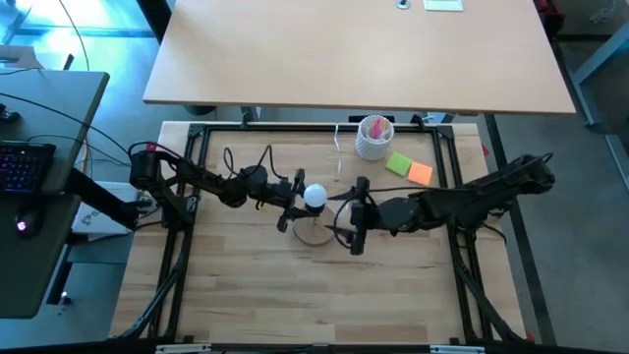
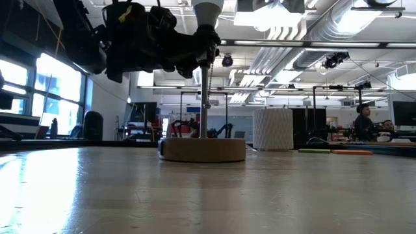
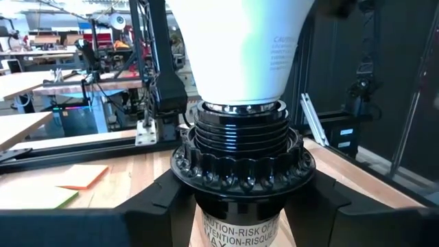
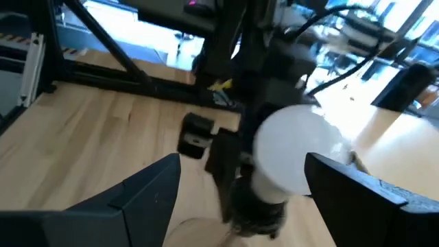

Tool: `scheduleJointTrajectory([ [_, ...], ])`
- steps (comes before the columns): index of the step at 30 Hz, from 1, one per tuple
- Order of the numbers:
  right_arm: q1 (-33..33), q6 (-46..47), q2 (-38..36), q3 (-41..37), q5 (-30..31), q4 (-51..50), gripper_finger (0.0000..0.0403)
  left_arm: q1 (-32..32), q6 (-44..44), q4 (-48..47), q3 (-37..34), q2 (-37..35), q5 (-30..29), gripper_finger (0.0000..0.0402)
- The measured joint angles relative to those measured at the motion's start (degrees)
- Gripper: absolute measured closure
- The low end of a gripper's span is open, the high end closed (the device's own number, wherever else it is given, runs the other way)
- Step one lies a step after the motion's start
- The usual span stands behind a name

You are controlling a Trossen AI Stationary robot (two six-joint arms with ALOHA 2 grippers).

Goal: Screw lightbulb
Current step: Insert the white lightbulb into the desk lamp

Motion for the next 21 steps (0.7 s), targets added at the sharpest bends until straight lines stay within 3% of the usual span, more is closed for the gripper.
scheduleJointTrajectory([
  [4, -2.4, -2.4, -2.9, 0.0, -1.0, 1.1, 0.0094, -0.2, 0.0, -0.1, 0.0, 0.0, 0.4, 0.0237],
  [6, -5.2, -1.9, -3.9, 0.0, -6.0, 0.7, 0.0094, -0.5, 0.1, -0.1, 0.0, 0.0, 0.4, 0.0237],
  [10, -11.9, 1.0, -3.2, 0.0, -21.7, 2.0, 0.0094, -0.8, 0.1, -0.1, 0.0, 0.0, 0.8, 0.0237],
  [18, -18.2, 3.0, 1.4, 0.0, -39.1, 9.6, 0.0094, -0.9, 0.0, -0.3, 0.0, 0.0, 1.0, 0.0237],
  [21, -19.0, 4.1, 3.0, 0.0, -41.3, 10.6, 0.0094, -0.9, 0.0, -0.3, 0.0, 0.0, 1.0, 0.0237],
])
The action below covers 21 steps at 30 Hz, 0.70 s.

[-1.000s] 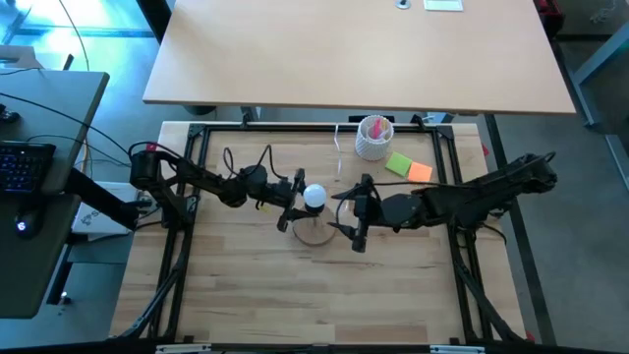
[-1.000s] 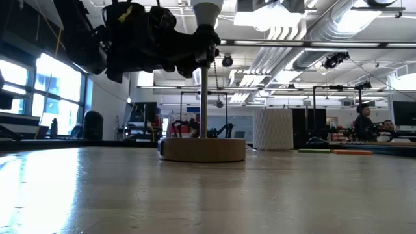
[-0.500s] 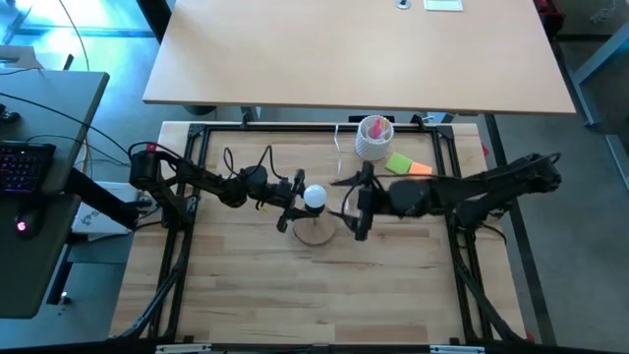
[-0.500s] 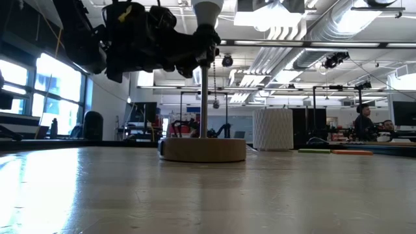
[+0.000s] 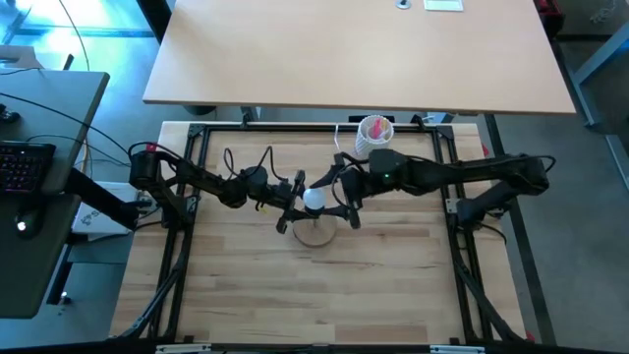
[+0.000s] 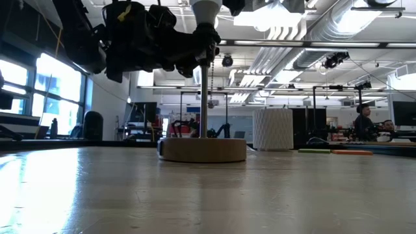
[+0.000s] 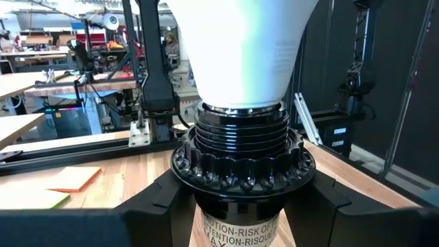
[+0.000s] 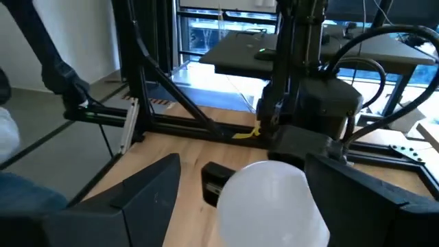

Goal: Screw lightbulb
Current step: Insert the white lightbulb into the desk lamp

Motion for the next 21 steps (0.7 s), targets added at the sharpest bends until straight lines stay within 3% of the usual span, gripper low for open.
scheduleJointTrajectory([
  [12, -0.1, 0.5, 2.7, 0.1, 1.9, 1.6, 0.0094, -0.1, -0.4, 0.0, 0.0, 0.0, -0.4, 0.0234],
  [16, 0.7, 1.2, 2.7, 0.0, 7.2, -0.1, 0.0107, -0.2, -1.0, 0.0, 0.0, 0.0, -0.8, 0.0233],
  [21, 3.5, 4.7, 2.6, 0.0, 19.2, -0.8, 0.0127, -0.3, -1.5, 0.0, 0.0, 0.0, -4.9, 0.0233],
])
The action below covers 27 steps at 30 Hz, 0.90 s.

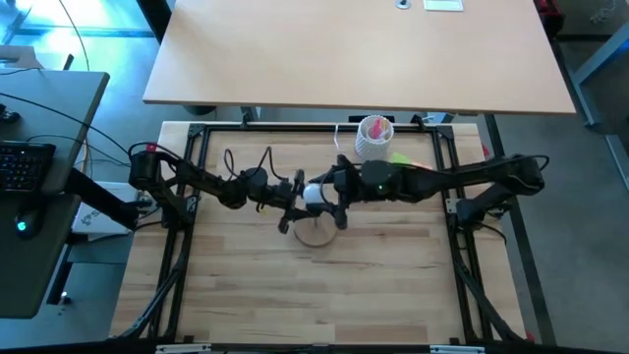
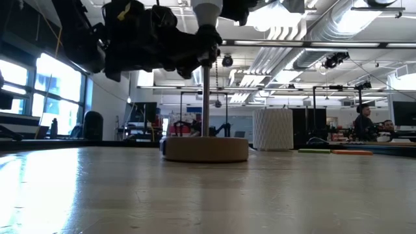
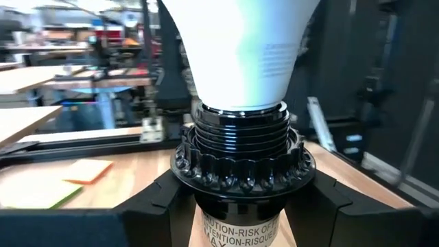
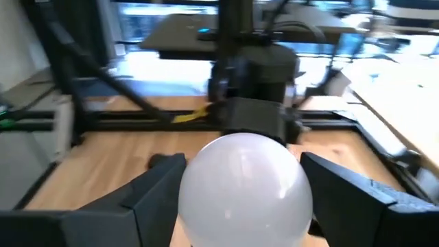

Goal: Screw lightbulb
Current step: Insert the white lightbulb into the desk lamp

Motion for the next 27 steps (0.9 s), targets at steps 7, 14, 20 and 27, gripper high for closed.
scheduleJointTrajectory([
  [7, 5.3, 4.5, 0.2, -0.1, 23.0, 1.2, 0.013, -1.9, 0.4, 0.1, 0.0, 0.0, -12.9, 0.0232],
  [14, 7.8, 13.4, 1.3, -0.2, 37.4, 2.9, 0.013, -5.1, 2.6, 1.5, 0.1, 0.0, -25.2, 0.0232],
  [20, 7.7, 13.2, 4.4, 0.0, 40.1, 6.8, 0.013, -5.9, 2.5, 1.3, 0.0, 0.0, -28.9, 0.0231],
  [27, 7.6, 9.3, 3.6, -0.1, 36.4, 7.0, 0.0126, -5.9, 3.3, 0.8, 0.0, 0.0, -28.7, 0.0231],
])
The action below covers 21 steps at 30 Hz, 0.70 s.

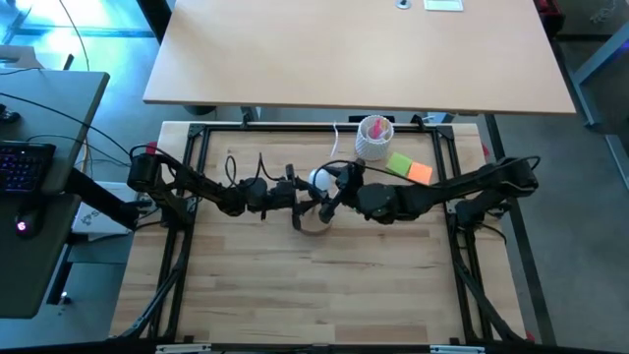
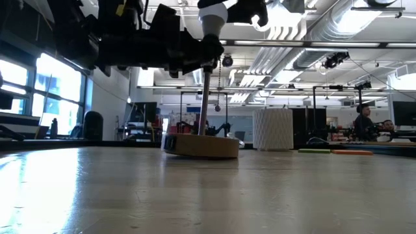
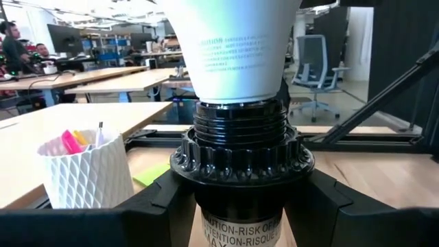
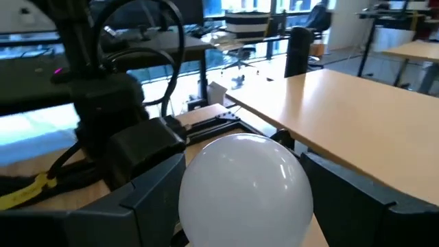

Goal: Screw lightbulb
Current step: Insert the white lightbulb into the desk lamp

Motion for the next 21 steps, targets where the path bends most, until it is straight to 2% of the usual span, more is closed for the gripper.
scheduleJointTrajectory([
  [9, 0.1, -3.7, -2.6, -0.2, -0.3, -0.5, 0.0125, 0.0, 1.4, -0.1, 0.2, -0.1, 0.3, 0.0231],
  [14, 0.0, -7.8, -4.3, 0.0, 0.4, 1.5, 0.0125, 0.3, 0.4, -0.9, 0.1, -0.1, 6.2, 0.0231],
  [21, 0.2, -9.1, -6.6, 0.0, -3.3, 0.5, 0.0125, 0.8, 0.1, -0.5, 0.0, 0.0, 8.7, 0.0231],
])
